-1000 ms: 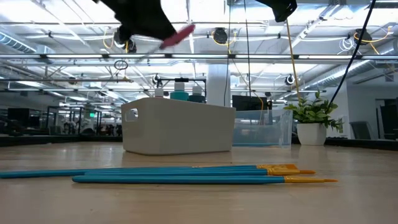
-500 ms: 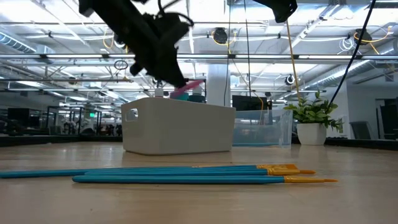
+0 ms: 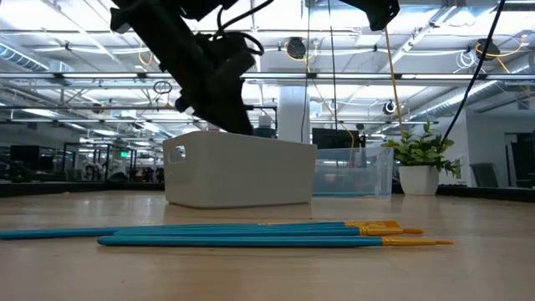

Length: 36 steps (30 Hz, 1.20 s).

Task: Pick & Place Paint Supplies
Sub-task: Put the blue paintbrush into the right transparent bin

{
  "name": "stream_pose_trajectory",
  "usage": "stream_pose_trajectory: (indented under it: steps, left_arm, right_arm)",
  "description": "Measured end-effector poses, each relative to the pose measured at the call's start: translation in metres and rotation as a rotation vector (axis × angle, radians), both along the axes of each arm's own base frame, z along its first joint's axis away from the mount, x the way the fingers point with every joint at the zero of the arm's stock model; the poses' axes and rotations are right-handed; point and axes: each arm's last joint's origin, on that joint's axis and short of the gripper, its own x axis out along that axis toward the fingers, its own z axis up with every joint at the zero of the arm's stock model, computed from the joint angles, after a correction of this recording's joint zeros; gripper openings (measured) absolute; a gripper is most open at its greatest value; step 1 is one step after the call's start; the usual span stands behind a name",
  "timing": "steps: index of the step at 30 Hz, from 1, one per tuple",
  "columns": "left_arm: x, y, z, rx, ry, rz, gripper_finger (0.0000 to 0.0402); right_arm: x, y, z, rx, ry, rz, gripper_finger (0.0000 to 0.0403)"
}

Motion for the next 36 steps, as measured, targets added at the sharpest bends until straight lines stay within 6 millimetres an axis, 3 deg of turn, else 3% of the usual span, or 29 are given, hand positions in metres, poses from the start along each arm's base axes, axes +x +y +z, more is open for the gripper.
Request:
stream_pose_trajectory:
  steps: [4, 11, 16, 22, 28, 36]
  left_arm:
    - [-0.006, -0.002, 0.017, -0.044, -0.020, -0.102, 0.0169]
    - [-0.035, -0.011, 0.066, -0.213, -0.127, -0.303, 0.0202]
    - [-0.064, -0.031, 0.094, -0.212, -0.164, -0.466, 0.0208]
    - [-0.090, -0.063, 0.112, -0.089, -0.228, -0.490, 0.0209]
    - [-0.107, -0.090, 0.107, 0.069, -0.220, -0.494, 0.0210]
    - [-0.116, -0.100, 0.052, 0.069, -0.311, -0.551, 0.0209]
  right_arm:
    - [0.000, 0.000, 0.000, -0.001, 0.000, 0.000, 0.0279]
    - [0.000, 0.000, 0.000, 0.001, 0.000, 0.000, 0.0279]
    - [0.000, 0.000, 0.000, 0.002, 0.000, 0.000, 0.0279]
    - [0.000, 0.000, -0.001, 0.006, 0.008, -0.001, 0.0279]
    - [0.000, 0.000, -0.001, 0.003, 0.013, -0.001, 0.0279]
    - [0.000, 0.000, -0.001, 0.005, 0.011, -0.001, 0.0279]
